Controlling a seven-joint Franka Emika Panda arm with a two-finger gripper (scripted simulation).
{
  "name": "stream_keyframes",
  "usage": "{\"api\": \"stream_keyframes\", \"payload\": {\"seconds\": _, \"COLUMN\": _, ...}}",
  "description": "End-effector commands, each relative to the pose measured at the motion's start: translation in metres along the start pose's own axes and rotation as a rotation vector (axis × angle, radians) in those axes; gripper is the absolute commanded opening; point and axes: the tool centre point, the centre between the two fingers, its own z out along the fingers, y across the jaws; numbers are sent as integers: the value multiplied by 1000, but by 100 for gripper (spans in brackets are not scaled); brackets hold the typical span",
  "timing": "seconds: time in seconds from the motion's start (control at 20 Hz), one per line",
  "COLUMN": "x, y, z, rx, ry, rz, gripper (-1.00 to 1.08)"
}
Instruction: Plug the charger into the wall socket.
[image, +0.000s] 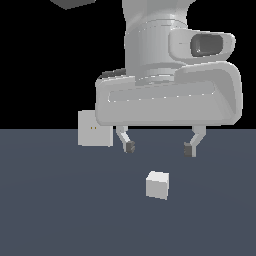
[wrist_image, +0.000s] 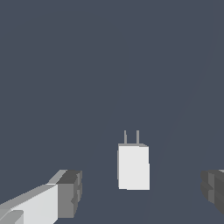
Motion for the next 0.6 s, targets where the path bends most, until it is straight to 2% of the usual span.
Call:
{"api": "stream_keyframes", "payload": {"seconds": 0.0, "x": -2, "y": 2, "z": 3, "rx": -1, "ry": 5, "rz": 10, "gripper": 100}}
{"api": "stream_keyframes", "payload": {"seconds": 0.55, "x": -4, "y": 2, "z": 8, "rx": -1, "ry": 5, "rz": 13, "gripper": 100}}
